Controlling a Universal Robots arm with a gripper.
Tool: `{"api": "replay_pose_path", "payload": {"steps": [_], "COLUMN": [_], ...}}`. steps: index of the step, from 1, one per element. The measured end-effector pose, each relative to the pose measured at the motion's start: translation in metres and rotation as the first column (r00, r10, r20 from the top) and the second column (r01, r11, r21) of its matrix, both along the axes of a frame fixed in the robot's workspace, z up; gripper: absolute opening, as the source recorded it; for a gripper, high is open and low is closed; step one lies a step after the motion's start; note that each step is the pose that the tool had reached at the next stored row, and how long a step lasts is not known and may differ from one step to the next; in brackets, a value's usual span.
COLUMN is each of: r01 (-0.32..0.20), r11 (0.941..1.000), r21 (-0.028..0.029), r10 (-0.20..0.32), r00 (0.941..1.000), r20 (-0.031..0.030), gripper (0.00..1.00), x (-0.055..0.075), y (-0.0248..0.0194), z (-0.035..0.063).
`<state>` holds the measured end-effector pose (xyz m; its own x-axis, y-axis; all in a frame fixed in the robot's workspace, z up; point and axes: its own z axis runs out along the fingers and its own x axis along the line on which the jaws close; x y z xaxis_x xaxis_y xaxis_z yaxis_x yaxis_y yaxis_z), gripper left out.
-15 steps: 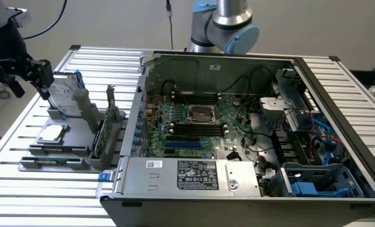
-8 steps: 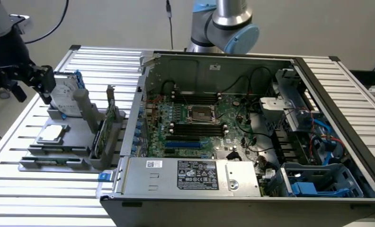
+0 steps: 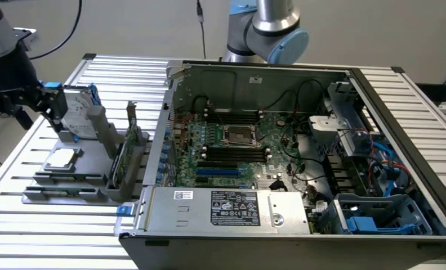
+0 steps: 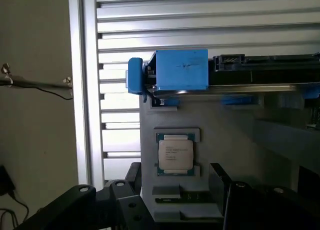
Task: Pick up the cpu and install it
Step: 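Pick up the cpu and move it towards the insertion slot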
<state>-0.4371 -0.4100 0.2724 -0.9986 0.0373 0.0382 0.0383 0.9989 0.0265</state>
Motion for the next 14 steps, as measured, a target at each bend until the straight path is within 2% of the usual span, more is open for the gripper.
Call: {"api": "replay_pose_path", "payload": {"steps": [7, 14], "r01": [-0.012, -0.023], "r11": [0.9999, 0.9997], "r21": [0.0001, 0.0], "r10": [0.012, 0.023], "r00": [0.9999, 0.9997], "r20": [0.0002, 0.0], "gripper": [0.65, 0.65], "x": [0.0, 0.001], "y": [-0.0066, -0.0087], "z": [-0.0129, -0.0255]}}
